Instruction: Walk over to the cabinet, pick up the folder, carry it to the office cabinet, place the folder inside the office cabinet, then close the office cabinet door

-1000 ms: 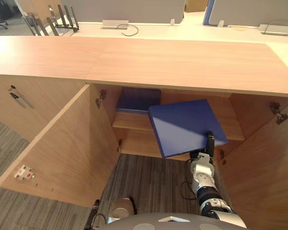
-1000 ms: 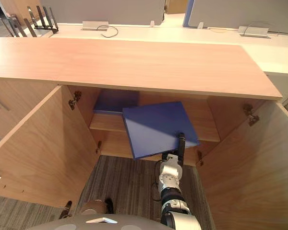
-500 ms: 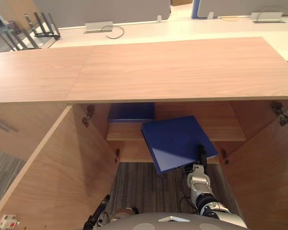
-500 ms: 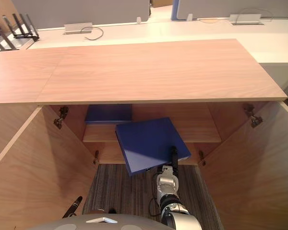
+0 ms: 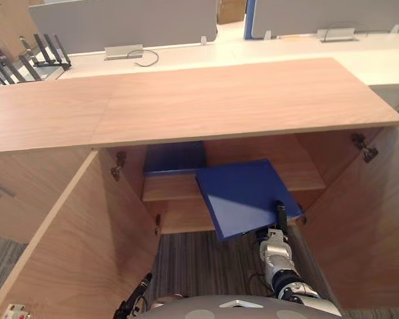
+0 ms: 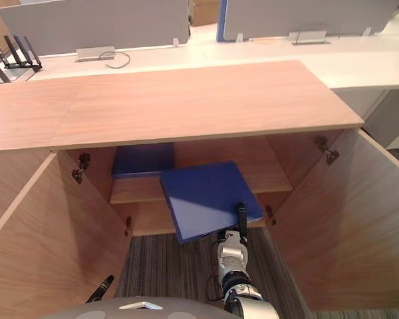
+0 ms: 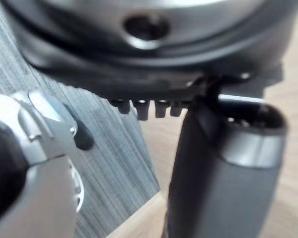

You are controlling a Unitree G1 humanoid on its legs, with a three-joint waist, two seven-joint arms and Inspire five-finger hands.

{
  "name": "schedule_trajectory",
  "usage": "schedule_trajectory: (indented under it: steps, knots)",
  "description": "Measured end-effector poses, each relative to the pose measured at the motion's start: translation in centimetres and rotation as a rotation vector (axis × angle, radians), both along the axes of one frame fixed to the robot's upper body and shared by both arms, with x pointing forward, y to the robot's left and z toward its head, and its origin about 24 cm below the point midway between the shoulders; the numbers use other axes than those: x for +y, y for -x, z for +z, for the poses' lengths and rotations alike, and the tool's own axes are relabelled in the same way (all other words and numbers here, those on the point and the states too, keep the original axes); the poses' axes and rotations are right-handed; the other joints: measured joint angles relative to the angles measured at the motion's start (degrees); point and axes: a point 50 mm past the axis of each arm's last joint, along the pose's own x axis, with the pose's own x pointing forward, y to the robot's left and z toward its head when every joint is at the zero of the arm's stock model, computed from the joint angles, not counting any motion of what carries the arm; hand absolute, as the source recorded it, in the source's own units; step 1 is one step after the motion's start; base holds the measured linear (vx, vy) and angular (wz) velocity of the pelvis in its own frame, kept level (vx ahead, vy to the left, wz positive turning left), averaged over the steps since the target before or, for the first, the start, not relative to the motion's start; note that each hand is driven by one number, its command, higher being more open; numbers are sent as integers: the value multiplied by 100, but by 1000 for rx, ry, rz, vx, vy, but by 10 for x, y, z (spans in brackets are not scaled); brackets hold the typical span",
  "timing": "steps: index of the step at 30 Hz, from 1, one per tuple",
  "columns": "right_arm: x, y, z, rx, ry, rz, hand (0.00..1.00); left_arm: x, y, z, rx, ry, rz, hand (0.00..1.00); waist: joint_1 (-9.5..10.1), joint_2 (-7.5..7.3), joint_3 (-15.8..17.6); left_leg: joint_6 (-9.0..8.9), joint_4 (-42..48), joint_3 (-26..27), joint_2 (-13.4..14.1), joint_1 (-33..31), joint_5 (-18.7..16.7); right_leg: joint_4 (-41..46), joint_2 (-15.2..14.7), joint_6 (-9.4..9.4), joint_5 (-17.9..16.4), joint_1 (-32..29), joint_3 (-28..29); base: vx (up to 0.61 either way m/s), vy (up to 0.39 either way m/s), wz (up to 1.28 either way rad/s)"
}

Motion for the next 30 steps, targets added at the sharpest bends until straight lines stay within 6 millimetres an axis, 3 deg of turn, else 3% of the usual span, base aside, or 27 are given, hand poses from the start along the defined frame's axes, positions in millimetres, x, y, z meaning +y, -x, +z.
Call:
schedule_trajectory:
  steps: [3, 6, 9, 17, 19, 23, 26, 30]
  knots:
    - [-9, 6, -2, 15, 10, -45, 0, -3, 4, -1, 14, 5, 8, 100, -29, 54, -26, -97, -449, -184, 128, 57, 311, -412, 259, -79, 152, 122, -220, -65, -108, 17]
    - [-10, 5, -2, 10, 14, -38, 0, 1, 12, -1, 32, 0, 5, 100, 7, -42, -38, -155, -454, -242, 274, -33, 333, -860, 475, -137, 347, 272, -300, -4, -62, 6]
    - [-12, 4, -1, 9, 17, -36, 0, 5, 13, -1, 40, -7, -5, 100, 13, -116, -17, -163, -447, -273, 267, -105, 331, -1017, 499, -108, 459, 310, -342, 46, -16, 5]
    - [-15, -15, 12, -52, 30, -78, 0, 9, 8, 0, 24, -16, -56, 100, 9, -86, 56, -134, -430, -365, 205, -266, 306, -1263, 497, -246, 690, 285, -237, 51, 18, -1]
    - [-20, -27, 26, -132, 45, -125, 0, 8, 1, 1, 2, -16, -58, 100, 13, -47, 257, -99, -93, -392, 234, -485, 166, -1152, 479, -326, 748, 182, -224, -62, 25, 5]
    - [-38, -72, 94, -439, 88, -273, 0, 2, -20, 3, -59, -14, -62, 100, -7, 186, 850, -26, 1691, -426, 524, -1695, -502, -314, 458, -362, 719, -600, -129, -187, 40, -1]
    - [-44, -96, 151, -668, 113, -335, 0, 0, -35, 6, -105, -21, -62, 100, -5, 267, 1139, 37, 2726, -424, 610, -2557, -865, 558, 320, -237, 286, -1373, -71, -194, 26, -5]
    - [-44, -105, 187, -790, 107, -376, 0, -2, -50, 10, -152, -30, -61, 100, -2, 330, 1344, 48, 3503, -421, 705, -3240, -1167, 1429, 219, -191, -73, -2132, 80, -189, 48, -5]
